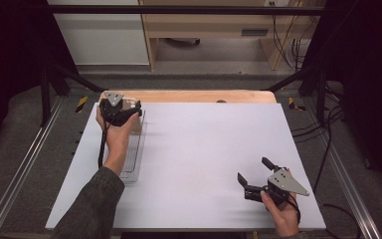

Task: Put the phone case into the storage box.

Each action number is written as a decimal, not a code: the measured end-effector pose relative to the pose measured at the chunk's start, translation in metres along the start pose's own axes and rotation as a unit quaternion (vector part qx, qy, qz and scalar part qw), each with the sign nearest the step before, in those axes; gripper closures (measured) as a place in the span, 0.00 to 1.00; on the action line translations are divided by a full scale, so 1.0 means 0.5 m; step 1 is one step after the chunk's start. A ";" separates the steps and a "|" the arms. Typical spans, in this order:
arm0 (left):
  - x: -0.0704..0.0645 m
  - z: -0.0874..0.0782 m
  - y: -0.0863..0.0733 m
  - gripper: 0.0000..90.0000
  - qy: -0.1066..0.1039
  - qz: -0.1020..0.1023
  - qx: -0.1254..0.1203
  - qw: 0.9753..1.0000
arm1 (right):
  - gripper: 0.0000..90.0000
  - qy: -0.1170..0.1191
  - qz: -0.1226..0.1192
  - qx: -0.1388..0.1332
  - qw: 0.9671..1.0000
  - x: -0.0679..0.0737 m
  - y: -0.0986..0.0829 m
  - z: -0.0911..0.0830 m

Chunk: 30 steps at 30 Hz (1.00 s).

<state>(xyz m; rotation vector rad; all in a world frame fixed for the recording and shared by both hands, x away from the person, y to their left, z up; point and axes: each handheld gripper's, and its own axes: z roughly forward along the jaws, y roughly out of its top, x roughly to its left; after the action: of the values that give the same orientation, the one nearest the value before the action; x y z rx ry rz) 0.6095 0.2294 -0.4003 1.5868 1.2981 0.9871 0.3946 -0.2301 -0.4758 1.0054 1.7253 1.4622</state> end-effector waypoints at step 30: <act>0.001 -0.008 0.008 0.03 -0.039 -0.008 -0.027 0.999 | 0.02 0.000 0.002 0.002 1.000 0.000 0.000 0.000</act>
<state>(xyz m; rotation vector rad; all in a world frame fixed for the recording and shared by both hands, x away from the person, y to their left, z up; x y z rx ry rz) 0.6071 0.2300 -0.3949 1.5561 1.2183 0.9347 0.3947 -0.2299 -0.4758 1.0104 1.7289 1.4620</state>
